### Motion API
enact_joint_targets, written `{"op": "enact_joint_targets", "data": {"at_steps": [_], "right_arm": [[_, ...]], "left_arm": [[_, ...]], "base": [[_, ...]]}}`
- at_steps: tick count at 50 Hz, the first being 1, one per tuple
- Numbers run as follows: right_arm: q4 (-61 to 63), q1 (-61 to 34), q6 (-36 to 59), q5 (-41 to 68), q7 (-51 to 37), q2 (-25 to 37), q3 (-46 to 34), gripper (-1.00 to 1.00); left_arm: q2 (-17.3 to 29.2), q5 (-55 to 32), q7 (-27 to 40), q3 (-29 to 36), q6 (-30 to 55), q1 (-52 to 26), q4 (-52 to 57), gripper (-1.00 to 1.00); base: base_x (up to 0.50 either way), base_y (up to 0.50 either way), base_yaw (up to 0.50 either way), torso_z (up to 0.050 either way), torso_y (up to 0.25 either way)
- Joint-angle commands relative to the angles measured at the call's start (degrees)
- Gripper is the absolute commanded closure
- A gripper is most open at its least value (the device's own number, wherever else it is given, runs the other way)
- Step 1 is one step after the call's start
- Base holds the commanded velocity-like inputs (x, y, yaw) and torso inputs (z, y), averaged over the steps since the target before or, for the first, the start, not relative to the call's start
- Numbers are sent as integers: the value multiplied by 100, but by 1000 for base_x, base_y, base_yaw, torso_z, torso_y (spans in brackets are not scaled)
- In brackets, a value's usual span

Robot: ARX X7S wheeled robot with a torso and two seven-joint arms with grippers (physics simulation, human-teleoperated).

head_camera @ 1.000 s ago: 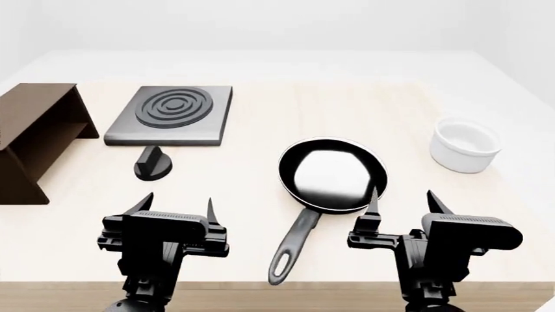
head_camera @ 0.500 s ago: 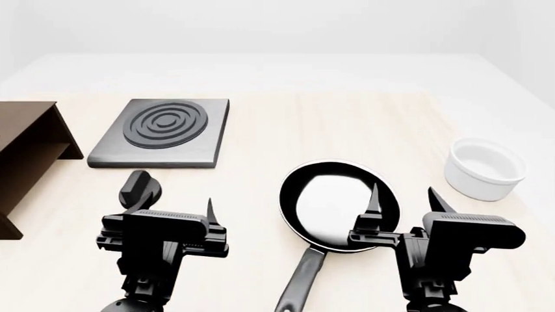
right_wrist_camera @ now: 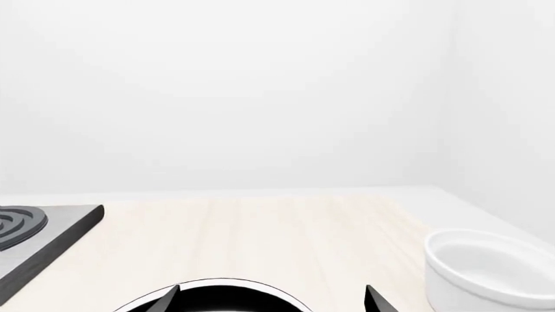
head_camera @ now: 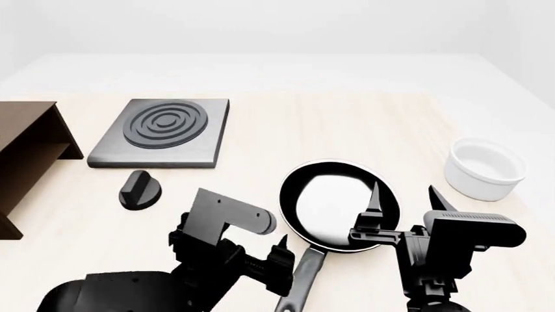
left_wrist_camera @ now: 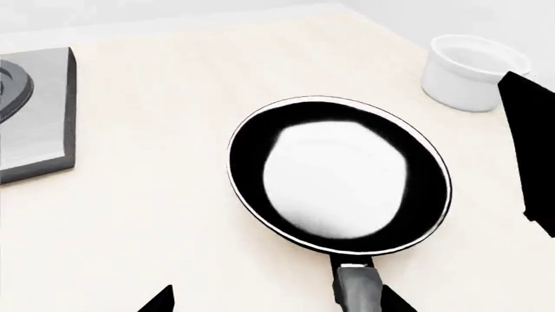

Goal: Put the frying pan on top of the cabinet.

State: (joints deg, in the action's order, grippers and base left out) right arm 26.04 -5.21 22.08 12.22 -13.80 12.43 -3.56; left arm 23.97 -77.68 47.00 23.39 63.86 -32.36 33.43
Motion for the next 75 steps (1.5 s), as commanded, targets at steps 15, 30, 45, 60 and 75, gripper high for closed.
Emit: {"op": "enact_joint_targets", "data": {"at_steps": [15,30,45,60,75], "right_arm": [[-86,0,-104,98,-78,61,-42,-100],[-128,-7,-148,127,-108,81,-84,-100],[-145,23,-201,167,-131,99,-124,-100],[-161,31,-243,214,-150,126,-152,-100],[-172,47,-299,258,-159,147,-194,-100]], "left_arm": [[72,-3380,1723,1554,-261,-809,-604,-100],[-66,-2894,1391,1674,-243,-747,-987,-100],[-214,-2444,1113,1832,-275,-699,-1408,-100],[-367,-1948,581,2012,-295,-770,-2187,-100],[-510,-1680,-40,2263,-191,-861,-2709,-100]], "base": [[0,0,0,0,0],[0,0,0,0,0],[0,0,0,0,0],[0,0,0,0,0],[0,0,0,0,0]]}}
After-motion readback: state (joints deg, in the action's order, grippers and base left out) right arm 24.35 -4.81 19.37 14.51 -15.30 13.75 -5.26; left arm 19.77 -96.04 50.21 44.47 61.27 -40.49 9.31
